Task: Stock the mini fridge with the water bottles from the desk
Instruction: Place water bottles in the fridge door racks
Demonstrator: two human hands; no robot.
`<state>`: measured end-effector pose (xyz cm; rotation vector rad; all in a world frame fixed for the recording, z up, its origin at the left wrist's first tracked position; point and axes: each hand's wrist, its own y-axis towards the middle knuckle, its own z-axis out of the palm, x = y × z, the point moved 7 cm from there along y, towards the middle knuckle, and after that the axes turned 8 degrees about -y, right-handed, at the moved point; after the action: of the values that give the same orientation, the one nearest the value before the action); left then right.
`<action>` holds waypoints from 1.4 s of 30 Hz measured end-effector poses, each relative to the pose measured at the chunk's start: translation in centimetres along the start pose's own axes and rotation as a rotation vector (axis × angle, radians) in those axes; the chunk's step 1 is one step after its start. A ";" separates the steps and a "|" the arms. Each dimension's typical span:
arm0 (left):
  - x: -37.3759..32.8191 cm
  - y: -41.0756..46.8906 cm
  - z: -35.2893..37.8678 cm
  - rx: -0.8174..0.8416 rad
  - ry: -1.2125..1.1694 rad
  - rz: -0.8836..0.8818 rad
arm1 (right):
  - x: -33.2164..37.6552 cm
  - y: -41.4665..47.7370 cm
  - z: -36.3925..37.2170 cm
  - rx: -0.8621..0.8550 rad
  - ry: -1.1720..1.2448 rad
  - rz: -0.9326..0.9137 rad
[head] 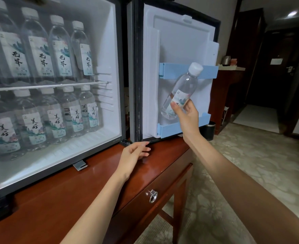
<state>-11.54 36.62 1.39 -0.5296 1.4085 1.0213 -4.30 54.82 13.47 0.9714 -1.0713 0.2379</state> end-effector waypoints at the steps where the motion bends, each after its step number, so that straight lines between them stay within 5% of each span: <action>1: 0.0 0.0 0.0 0.009 0.007 0.001 | -0.6 0.1 -0.1 0.011 -0.016 0.009; 13: -0.1 -1.2 3.7 0.321 0.817 0.357 | -3.4 0.8 -0.5 0.130 -0.167 0.057; 19: -0.1 -1.4 3.9 0.320 0.852 0.354 | -3.7 2.0 -0.9 0.142 -0.364 0.099; 25: -0.2 -1.5 4.0 0.322 0.864 0.364 | -4.1 1.3 0.8 0.204 -0.942 -0.098; 42: -0.1 -1.6 3.8 0.305 0.852 0.341 | -4.8 1.4 1.8 0.282 -0.801 0.053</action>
<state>-8.14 38.90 1.60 -0.5287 2.4320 0.8402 -8.62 55.55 10.55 1.3388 -1.8288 0.0318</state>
